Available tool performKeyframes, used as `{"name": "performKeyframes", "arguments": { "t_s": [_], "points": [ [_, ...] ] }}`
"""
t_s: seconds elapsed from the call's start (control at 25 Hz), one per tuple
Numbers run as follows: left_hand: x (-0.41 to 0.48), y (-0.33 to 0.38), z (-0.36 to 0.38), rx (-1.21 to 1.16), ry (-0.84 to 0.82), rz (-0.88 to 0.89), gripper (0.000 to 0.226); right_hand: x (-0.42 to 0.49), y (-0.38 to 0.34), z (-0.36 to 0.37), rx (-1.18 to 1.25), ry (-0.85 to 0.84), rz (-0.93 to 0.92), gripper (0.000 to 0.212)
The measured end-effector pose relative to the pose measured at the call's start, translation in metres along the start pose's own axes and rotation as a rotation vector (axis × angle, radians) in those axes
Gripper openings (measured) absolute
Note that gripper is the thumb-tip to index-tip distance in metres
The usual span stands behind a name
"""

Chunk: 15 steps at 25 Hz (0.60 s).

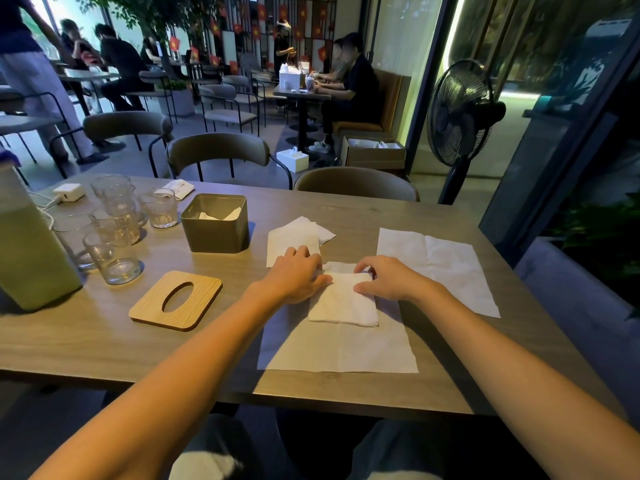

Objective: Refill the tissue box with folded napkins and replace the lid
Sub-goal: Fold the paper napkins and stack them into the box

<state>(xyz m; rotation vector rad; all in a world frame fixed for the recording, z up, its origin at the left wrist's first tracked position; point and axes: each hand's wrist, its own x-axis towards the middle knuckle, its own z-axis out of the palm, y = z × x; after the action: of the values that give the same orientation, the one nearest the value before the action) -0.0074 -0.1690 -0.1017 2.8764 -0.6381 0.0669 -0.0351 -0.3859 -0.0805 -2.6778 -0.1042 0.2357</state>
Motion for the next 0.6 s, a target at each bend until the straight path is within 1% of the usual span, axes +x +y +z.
{"name": "performKeyframes", "arguments": {
  "t_s": [0.04, 0.12, 0.2, 0.32, 0.44, 0.48, 0.52, 0.6],
  "points": [
    [0.003, 0.001, 0.0, -0.031, 0.004, -0.003, 0.045, 0.001, -0.001, -0.001, 0.01, 0.003, -0.008, 0.034],
    [0.006, 0.002, -0.001, -0.121, -0.006, 0.0, 0.039, 0.001, -0.002, -0.003, 0.049, 0.035, -0.025, 0.018],
    [0.005, 0.002, -0.003, -0.316, 0.03, 0.001, 0.028, 0.0, -0.004, -0.003, 0.115, 0.08, -0.036, 0.004],
    [-0.004, -0.007, -0.014, -0.637, 0.157, -0.021, 0.014, -0.001, -0.01, -0.007, 0.259, 0.132, -0.11, 0.008],
    [-0.016, -0.024, -0.039, -0.939, 0.215, -0.125, 0.016, 0.004, -0.031, -0.021, 0.335, 0.161, -0.181, 0.004],
    [-0.02, -0.031, -0.049, -1.018, 0.239, -0.179, 0.016, 0.007, -0.042, -0.024, 0.392, 0.161, -0.187, 0.007],
    [-0.024, -0.04, -0.058, -1.071, 0.271, -0.225, 0.017, 0.011, -0.055, -0.027, 0.456, 0.162, -0.19, 0.01],
    [-0.03, -0.059, -0.075, -1.096, 0.34, -0.274, 0.017, 0.022, -0.082, -0.027, 0.57, 0.178, -0.193, 0.013]
  ]
}}
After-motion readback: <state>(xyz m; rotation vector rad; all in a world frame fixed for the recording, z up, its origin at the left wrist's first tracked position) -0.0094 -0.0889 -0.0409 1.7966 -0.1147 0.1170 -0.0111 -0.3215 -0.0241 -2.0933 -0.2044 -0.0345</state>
